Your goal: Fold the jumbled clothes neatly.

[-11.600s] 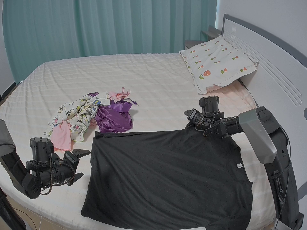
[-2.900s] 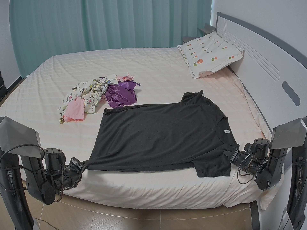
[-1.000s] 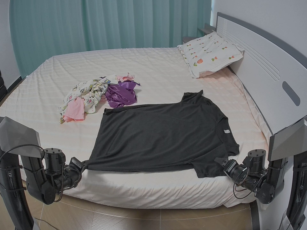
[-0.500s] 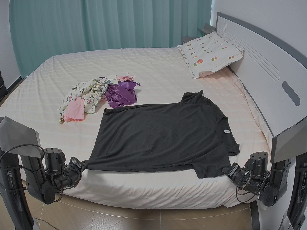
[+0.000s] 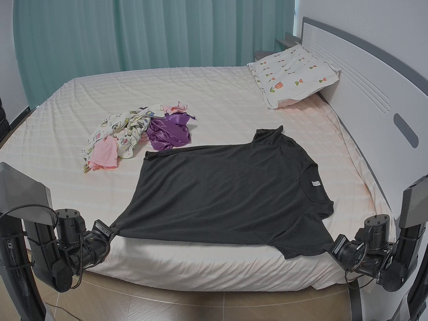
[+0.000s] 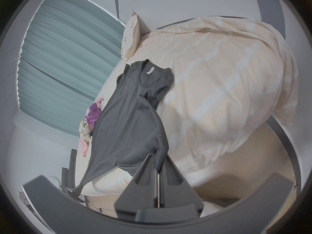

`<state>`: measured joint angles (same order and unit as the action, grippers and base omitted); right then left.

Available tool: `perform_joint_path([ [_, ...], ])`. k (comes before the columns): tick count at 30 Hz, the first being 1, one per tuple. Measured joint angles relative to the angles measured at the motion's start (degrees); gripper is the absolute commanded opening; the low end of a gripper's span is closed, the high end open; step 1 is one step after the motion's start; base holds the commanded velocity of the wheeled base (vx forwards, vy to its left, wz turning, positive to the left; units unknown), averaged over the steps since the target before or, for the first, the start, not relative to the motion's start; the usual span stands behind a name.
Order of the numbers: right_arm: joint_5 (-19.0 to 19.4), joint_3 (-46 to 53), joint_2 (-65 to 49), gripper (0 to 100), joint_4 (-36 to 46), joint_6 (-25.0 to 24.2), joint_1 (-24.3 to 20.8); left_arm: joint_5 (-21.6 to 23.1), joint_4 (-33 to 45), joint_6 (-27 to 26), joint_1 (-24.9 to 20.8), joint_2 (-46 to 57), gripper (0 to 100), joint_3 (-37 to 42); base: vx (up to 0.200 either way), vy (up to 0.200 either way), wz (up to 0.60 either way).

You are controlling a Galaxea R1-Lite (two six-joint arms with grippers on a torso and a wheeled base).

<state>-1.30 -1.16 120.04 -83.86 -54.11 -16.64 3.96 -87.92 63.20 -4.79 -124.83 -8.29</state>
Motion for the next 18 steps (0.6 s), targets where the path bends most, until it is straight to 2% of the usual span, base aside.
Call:
perform_joint_path([
  [6, 0.1, 0.1, -6.0, 0, 11.2, 2.2, 0.0, -2.0, -1.1, -3.1, -2.0, 2.3, 0, 3.7, 0.0, 0.0, 0.0],
  [11, 0.0, 0.1, -8.3, 0, 13.7, 3.2, -0.7, -2.8, -1.1, -10.8, -2.8, 3.3, 0, 6.4, 0.0, 0.0, 0.0],
  [18, -0.4, 0.1, -9.5, 0, 18.1, 4.2, -3.1, -7.0, 0.1, -13.5, -3.4, 0.9, 0, 7.2, 0.0, 0.0, 0.0],
])
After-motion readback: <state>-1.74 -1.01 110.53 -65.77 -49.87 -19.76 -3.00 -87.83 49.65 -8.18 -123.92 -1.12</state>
